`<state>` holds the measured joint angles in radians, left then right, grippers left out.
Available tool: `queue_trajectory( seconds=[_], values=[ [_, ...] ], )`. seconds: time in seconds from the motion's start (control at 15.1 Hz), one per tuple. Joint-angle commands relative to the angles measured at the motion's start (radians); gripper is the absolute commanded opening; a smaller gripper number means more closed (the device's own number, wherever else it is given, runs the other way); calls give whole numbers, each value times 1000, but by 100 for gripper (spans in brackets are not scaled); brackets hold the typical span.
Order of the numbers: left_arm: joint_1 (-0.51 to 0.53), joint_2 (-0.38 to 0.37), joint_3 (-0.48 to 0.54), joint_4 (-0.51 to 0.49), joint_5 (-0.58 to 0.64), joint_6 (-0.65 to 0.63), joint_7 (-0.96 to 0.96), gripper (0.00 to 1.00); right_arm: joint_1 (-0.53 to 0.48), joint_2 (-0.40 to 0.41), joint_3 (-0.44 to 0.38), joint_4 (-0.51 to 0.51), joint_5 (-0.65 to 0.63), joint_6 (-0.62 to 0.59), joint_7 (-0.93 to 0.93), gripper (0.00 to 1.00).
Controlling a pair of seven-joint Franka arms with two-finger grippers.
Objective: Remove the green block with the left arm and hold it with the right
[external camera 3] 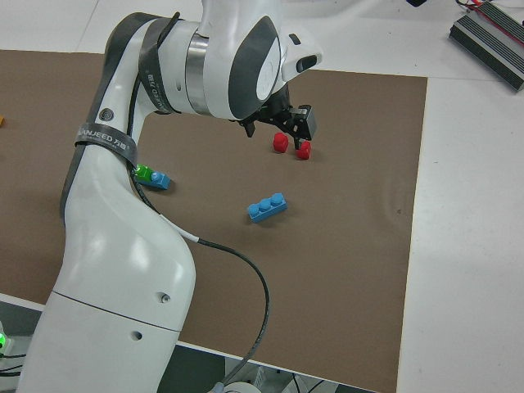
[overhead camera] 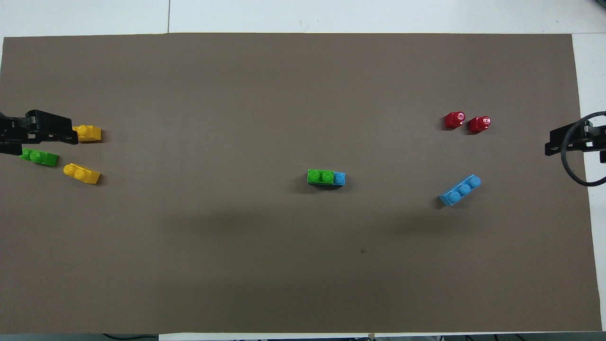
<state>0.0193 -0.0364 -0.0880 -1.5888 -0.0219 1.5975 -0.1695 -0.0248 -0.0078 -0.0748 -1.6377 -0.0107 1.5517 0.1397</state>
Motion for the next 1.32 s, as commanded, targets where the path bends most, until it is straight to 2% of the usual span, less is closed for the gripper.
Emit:
queue_trajectory(
  seconds=[0.0,0.2,0.4,0.53,0.66,0.79,0.93,1.26],
  values=[
    [-5,-13,5,-11,-15,18,5,100,-1,-27,13,-34,14,7,218,100],
    [-2,-13,5,-11,-15,22,16,100,-13,-52,13,-92,200,18,502,100],
    [-4,-14,7,-13,-15,22,12,100,-17,-96,12,-186,312,22,726,100],
    [-5,-14,5,-13,-15,24,10,100,-32,-136,12,-287,429,85,873,100],
    [-5,-14,7,-13,-15,24,8,100,-18,-165,12,-356,486,149,1010,100],
    [5,-17,7,-19,-15,21,18,100,-17,-156,13,-385,527,166,1040,100],
    [10,-19,8,-25,-15,25,18,100,-15,-155,18,-442,581,238,1058,100],
    [4,-30,10,-42,-15,25,15,100,35,-150,43,-504,620,350,1103,100]
  ],
)
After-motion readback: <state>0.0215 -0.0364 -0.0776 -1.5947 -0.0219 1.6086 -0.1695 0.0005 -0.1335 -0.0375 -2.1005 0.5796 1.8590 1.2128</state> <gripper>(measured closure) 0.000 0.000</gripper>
